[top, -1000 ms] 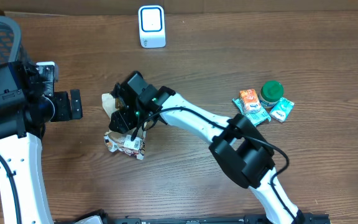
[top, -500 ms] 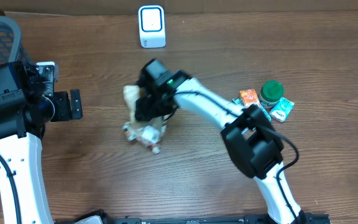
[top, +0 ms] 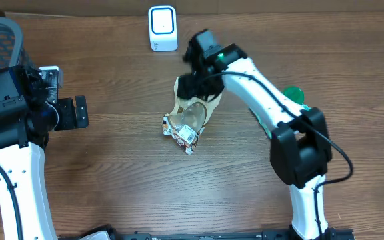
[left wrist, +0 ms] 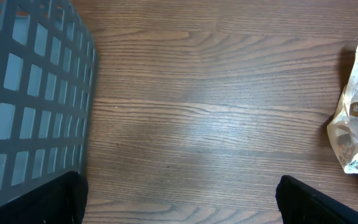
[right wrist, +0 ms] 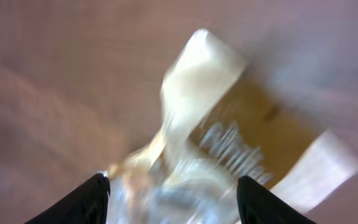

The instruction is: Scan the item barcode

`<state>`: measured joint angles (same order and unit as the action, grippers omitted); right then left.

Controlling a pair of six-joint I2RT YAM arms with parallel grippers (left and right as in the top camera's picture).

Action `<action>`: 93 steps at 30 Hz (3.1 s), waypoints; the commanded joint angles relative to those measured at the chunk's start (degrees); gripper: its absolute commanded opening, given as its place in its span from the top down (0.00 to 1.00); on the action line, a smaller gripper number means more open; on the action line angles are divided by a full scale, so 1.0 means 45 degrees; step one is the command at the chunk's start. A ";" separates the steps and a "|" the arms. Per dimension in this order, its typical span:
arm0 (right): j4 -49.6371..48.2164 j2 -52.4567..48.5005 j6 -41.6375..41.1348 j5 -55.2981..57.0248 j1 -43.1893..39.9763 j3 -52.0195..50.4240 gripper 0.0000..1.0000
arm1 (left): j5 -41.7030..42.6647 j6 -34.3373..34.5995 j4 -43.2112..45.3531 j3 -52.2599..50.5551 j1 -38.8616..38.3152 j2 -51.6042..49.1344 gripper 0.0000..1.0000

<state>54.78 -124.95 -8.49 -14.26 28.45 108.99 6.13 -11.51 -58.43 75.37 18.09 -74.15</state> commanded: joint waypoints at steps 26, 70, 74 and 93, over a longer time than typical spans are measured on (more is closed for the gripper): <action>0.1695 -0.1336 0.2278 0.1724 -0.0573 -0.0500 0.30 | -0.0044 0.0189 0.0034 0.0141 -0.0015 0.0049 0.00; 0.1933 -0.1540 1.1992 -0.3803 0.2191 -0.0529 0.25 | -0.0044 0.0189 0.0034 0.0141 -0.0019 0.0049 0.00; 0.1661 -0.1549 1.1992 -0.4002 0.2215 -0.0733 0.25 | -0.0044 0.0189 0.0034 0.0141 -0.0019 0.0049 0.00; -0.2016 -0.1549 0.8340 -0.3852 0.2234 -0.1841 0.96 | -0.0044 0.0189 0.0039 0.0141 -0.0019 0.0049 0.01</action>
<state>47.83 -131.52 36.40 -31.51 38.30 100.79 6.13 -11.51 -58.46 75.37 18.09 -74.15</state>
